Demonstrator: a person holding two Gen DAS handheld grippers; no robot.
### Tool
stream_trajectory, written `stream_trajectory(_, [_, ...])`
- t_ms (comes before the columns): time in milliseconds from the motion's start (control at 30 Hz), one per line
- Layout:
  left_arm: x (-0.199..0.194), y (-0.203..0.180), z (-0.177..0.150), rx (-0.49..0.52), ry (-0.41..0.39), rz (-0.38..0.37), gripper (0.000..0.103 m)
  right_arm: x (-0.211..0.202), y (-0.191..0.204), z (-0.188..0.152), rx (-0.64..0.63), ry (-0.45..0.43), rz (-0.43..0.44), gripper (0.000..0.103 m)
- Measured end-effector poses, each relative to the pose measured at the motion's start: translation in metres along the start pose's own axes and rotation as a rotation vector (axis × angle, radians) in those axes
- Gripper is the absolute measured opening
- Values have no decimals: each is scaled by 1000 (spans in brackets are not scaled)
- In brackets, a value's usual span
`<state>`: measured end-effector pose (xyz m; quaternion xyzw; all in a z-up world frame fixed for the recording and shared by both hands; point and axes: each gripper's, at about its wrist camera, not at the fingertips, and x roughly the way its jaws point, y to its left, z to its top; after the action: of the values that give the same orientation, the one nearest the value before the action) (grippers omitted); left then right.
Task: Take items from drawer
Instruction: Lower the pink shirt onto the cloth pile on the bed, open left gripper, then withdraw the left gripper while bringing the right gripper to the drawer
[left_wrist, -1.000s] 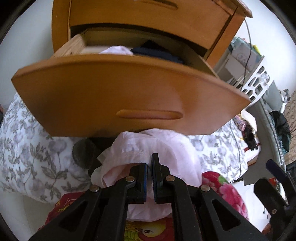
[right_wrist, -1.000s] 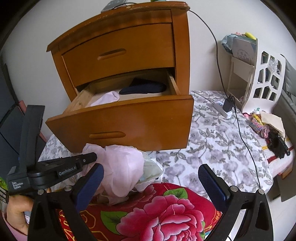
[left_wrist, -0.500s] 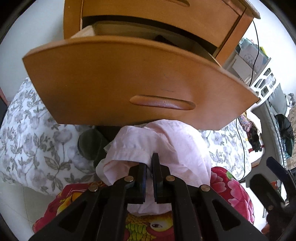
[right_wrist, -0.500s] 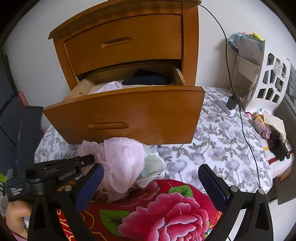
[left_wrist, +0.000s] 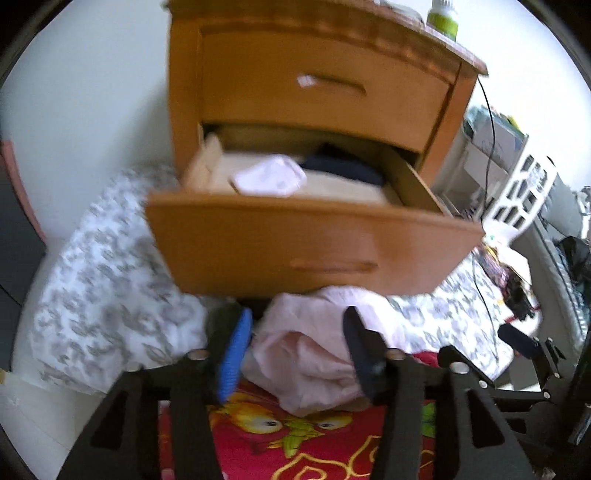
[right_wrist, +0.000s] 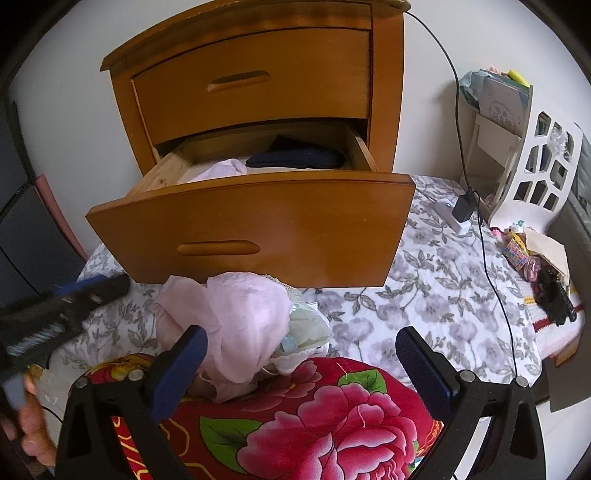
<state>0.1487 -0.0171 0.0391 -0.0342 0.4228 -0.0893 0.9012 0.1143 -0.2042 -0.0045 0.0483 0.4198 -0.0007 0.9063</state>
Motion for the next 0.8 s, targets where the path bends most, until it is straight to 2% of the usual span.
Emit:
stream_trajectory(133, [-17,8,6,-10,-60,76,64,-1,1,0,-3,-2,0,103])
stream_trajectory(267, [-22,16,8,-20,-74,134,64,-3,3,0,-5,-7,-1,103])
stream_trajectory(300, [-22,18,7,-25,-76,139,66,-4,3,0,-5,-10,-1,103])
stream_trajectory(400, [-21,22,6,-42,-82,142,82,-6,4,0,-9,-18,2,103])
stream_trajectory(500, [-21,25,4,-60,-95,141,83,-7,5,0,-12,-20,2,103])
stream_trajectory(633, [-18,29,2,-72,-124,158,94,-6,5,0,-14,-20,0,103])
stream_trajectory(800, [-15,32,0,-77,-141,161,98,-7,5,1,-17,-23,0,103])
